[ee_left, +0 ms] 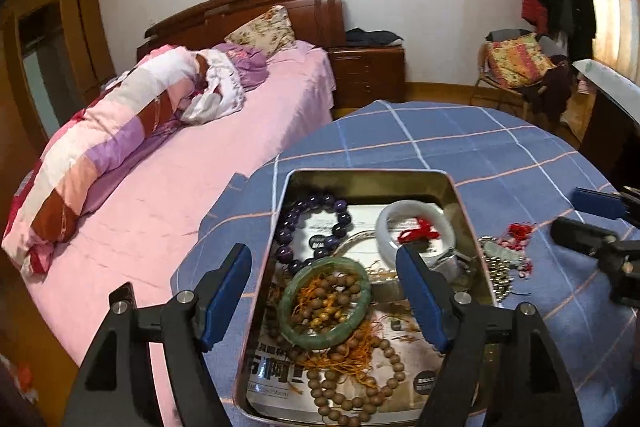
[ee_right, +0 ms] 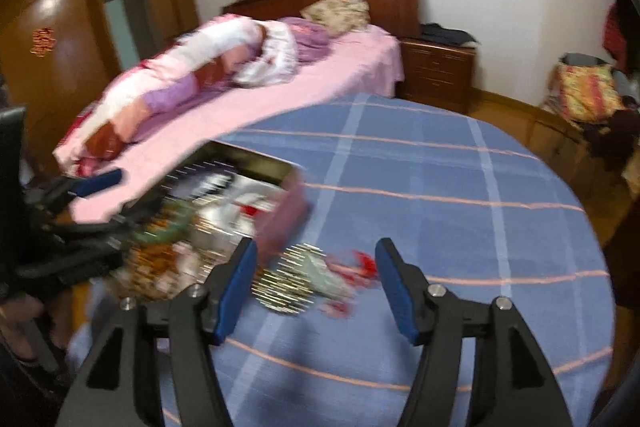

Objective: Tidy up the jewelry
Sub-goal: 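Carry green bangle and watch over the tin and open both grippers, then reach the right gripper to the gold bead chain and grasp it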

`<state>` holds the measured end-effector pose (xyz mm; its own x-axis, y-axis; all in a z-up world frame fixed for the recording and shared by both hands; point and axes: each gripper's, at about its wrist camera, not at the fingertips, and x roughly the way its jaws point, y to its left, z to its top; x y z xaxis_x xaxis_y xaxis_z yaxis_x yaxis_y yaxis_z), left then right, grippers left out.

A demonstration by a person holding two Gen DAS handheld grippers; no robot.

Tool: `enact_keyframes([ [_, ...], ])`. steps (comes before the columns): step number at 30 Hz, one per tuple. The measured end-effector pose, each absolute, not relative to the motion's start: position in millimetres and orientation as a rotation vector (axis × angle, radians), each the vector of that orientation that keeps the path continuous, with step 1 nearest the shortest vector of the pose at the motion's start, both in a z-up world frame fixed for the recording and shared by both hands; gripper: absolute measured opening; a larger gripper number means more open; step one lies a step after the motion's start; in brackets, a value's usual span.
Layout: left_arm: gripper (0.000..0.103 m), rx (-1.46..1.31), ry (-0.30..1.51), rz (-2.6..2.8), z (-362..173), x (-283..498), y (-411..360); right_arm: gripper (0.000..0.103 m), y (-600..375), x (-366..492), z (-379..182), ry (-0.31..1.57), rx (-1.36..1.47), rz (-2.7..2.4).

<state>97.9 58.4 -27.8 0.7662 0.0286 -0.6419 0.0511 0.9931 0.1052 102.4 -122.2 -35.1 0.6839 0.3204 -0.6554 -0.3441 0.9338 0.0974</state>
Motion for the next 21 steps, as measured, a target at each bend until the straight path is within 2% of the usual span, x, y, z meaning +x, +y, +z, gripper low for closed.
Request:
enact_keyframes([
  [7,0.075,0.068,0.735,0.044,-34.1,103.3,66.0,0.065,-149.2,109.4,-50.9,0.782,-0.041,0.285],
  [21,0.075,0.035,0.757,0.048,-38.9,105.0,57.9,0.060,-107.9,127.4,-69.2,0.830,-0.115,0.339],
])
